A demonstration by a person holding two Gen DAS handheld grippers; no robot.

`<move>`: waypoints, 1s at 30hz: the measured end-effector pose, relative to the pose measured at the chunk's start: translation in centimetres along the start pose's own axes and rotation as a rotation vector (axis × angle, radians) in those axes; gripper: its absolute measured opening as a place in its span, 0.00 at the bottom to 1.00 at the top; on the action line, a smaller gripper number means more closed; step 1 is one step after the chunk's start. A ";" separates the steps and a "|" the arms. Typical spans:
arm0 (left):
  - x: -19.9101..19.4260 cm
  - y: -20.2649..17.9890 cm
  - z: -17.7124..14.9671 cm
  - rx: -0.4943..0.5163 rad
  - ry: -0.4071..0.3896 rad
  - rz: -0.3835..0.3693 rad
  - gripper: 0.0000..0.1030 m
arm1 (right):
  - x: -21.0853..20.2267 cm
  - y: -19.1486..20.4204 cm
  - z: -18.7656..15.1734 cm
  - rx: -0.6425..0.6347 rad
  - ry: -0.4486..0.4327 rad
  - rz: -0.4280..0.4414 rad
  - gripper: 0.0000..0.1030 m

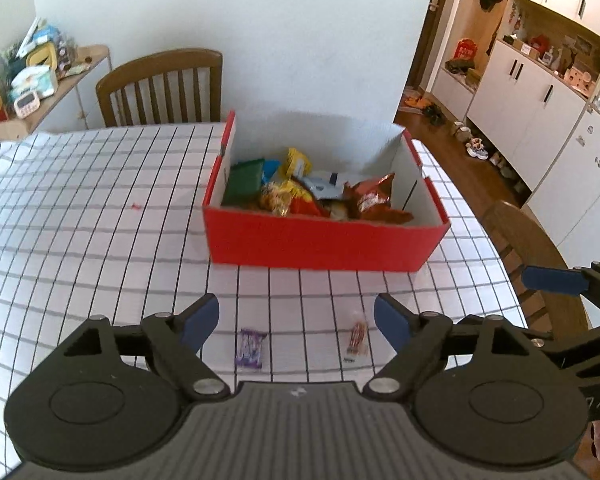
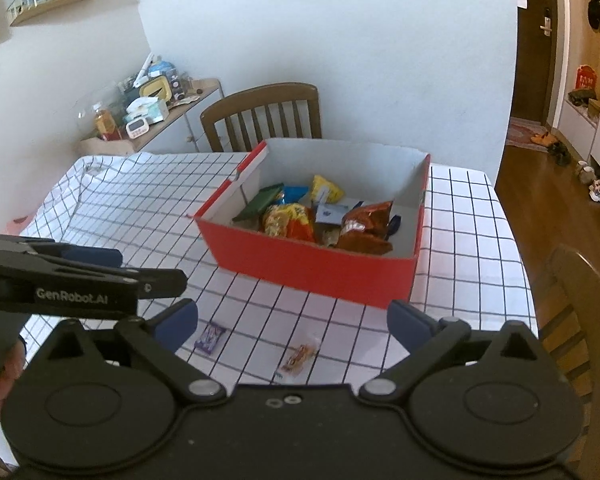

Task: Organize snacks
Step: 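Open both tools and withdraw them from the box toward remaining snacks, then grasp purple candy bar with left tool while right tool grasps clear-wrapped brown snack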

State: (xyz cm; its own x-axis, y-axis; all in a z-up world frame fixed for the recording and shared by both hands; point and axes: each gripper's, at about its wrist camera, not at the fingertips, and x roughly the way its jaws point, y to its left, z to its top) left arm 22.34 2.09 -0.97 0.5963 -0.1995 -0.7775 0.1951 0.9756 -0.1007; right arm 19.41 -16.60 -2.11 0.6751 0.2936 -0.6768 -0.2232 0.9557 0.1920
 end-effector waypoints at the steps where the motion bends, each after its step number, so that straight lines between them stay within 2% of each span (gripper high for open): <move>1: 0.0 0.2 -0.4 -0.006 0.006 -0.004 0.85 | 0.1 0.2 -0.3 0.001 0.003 0.003 0.99; 3: 0.4 0.8 -1.3 -0.015 0.021 -0.004 0.90 | 0.3 0.2 -1.2 0.016 0.010 0.009 0.99; 11: 3.7 2.9 -3.7 -0.050 0.107 0.057 0.90 | 3.8 -0.2 -3.7 0.107 0.114 -0.001 1.00; 25: 11.9 4.2 -3.3 -0.027 0.254 0.150 0.90 | 11.1 -1.4 -3.4 0.224 0.244 -0.088 0.98; 30: 13.6 4.4 -3.0 -0.025 0.269 0.144 0.90 | 13.2 -1.9 -3.3 0.262 0.278 -0.104 0.90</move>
State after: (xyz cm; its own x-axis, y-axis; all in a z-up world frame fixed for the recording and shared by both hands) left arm 28.98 3.92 -13.91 0.3884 -0.0306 -0.9210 0.1020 0.9947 0.0100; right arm 26.45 -14.60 -13.76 0.4607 0.2119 -0.8619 0.0482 0.9637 0.2627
